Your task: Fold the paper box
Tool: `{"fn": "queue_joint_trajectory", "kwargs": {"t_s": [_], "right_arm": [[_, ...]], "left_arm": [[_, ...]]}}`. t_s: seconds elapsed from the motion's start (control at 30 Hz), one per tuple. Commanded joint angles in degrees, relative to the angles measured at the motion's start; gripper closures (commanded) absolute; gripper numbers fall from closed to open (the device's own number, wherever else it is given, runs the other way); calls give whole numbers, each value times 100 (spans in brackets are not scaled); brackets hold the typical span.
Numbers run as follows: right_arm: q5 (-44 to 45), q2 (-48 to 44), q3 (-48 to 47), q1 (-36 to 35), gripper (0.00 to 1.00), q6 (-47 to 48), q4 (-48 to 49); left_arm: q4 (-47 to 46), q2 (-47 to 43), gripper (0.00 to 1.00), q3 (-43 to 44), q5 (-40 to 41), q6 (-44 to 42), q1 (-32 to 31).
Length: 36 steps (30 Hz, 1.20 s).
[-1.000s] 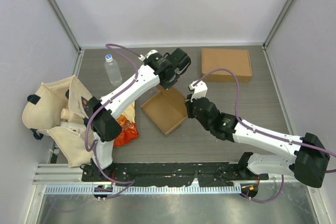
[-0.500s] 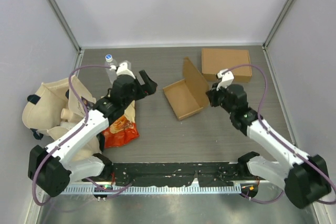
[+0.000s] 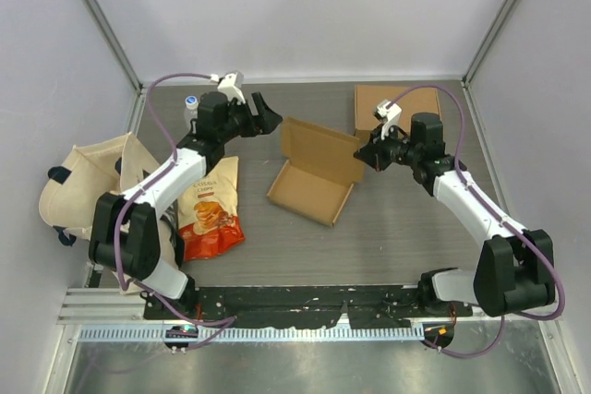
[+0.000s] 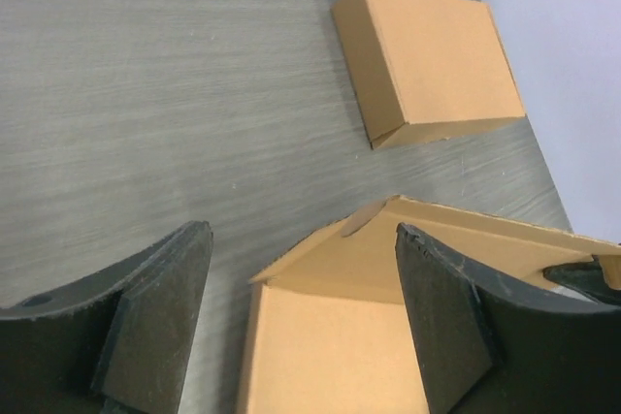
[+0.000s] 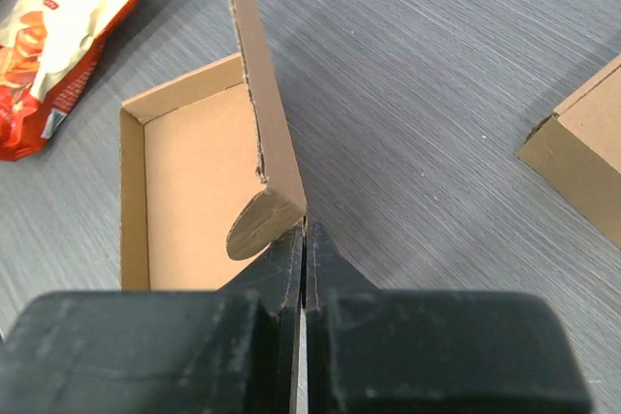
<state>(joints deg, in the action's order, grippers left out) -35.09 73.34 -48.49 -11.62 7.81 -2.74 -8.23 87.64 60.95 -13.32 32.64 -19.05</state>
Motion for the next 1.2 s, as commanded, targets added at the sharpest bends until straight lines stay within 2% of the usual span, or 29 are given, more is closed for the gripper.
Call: {"fn": "queue_joint_trajectory", "kwargs": {"t_s": [0.0, 0.13, 0.27, 0.47, 0.5, 0.53, 0.77, 0.83, 0.87, 0.9, 1.0, 1.07, 1.13, 1.17], "right_arm": [[-1140, 40, -538, 160, 99, 475, -384], [-1061, 163, -697, 160, 99, 668, -683], [-1262, 321, -697, 160, 99, 686, -596], [-1325, 453, -688, 160, 99, 607, -455], [-1229, 462, -697, 160, 99, 607, -464], [-1193, 462, -706, 160, 99, 599, -473], [-1114, 462, -706, 160, 99, 599, -420], [-1131, 479, -697, 160, 99, 590, -411], [-1131, 488, -706, 160, 99, 590, -420], [-1123, 488, -706, 168, 99, 590, -429], [-1061, 479, -697, 160, 99, 564, -411], [-895, 471, -688, 151, 99, 423, -341], [-693, 471, -706, 133, 94, 336, -402], [-318, 462, -706, 107, 88, 257, -437]], "left_arm": [[512, 157, 24, 628, -636, -1302, 33], [708, 131, 26, 463, -996, -1665, 24], [199, 95, 22, 22, -1453, -1831, 33], [1005, 508, 35, 540, -1339, -2464, 24], [1112, 570, 44, 628, -1366, -2517, 33], [1165, 570, 46, 629, -1427, -2552, 33], [1254, 693, 45, 523, -2060, -2719, 33], [1210, 772, 47, 611, -2236, -2658, 15], [1192, 816, 50, 637, -2271, -2658, 15], [1209, 843, 58, 681, -2306, -2693, 24], [1368, 843, 74, 708, -2272, -2807, 6], [1385, 773, 81, 682, -2070, -2930, -81], [1368, 720, 91, 655, -1851, -2965, -160], [1255, 676, 94, 594, -1632, -2957, -187]]}}
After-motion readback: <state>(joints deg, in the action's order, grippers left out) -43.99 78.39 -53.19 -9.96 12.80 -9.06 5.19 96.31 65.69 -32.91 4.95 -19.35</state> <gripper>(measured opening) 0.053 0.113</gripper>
